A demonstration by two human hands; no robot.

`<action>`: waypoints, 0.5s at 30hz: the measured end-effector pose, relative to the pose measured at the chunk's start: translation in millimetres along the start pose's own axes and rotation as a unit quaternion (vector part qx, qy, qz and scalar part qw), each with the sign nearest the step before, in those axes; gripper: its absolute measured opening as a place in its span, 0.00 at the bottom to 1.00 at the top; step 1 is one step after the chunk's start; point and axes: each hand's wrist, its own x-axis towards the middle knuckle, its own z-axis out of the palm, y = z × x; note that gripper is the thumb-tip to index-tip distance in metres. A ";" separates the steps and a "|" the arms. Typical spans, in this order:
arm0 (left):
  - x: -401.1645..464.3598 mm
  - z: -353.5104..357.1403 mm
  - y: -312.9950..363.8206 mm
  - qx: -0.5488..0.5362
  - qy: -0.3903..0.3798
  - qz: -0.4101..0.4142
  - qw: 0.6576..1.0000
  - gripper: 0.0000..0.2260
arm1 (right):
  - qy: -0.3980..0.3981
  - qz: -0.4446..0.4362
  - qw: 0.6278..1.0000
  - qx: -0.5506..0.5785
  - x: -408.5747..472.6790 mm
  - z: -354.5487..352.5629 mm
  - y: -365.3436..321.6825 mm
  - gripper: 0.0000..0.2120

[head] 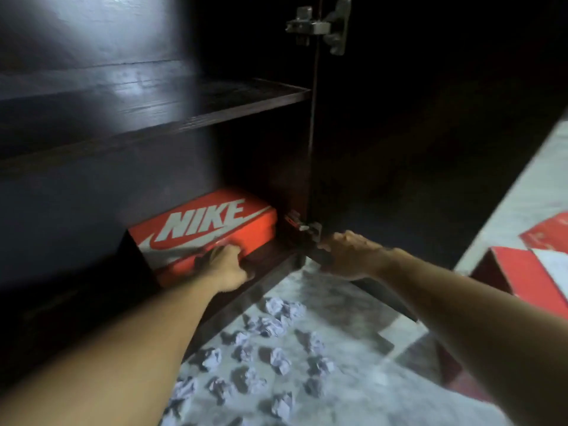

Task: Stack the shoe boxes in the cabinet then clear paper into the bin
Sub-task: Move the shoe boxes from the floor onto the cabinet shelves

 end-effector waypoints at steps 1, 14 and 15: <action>-9.2 -3.7 21.1 -0.011 -0.037 0.027 0.999 0.24 | -0.003 0.013 1.000 -0.004 -20.0 -8.0 11.3 0.25; -205.8 15.1 272.7 0.104 -0.189 0.315 0.924 0.21 | 0.032 0.233 0.971 0.043 -349.8 -29.2 136.5 0.20; -225.0 22.8 288.5 0.109 -0.199 0.338 0.913 0.22 | 0.034 0.251 0.966 0.054 -375.3 -23.9 145.1 0.23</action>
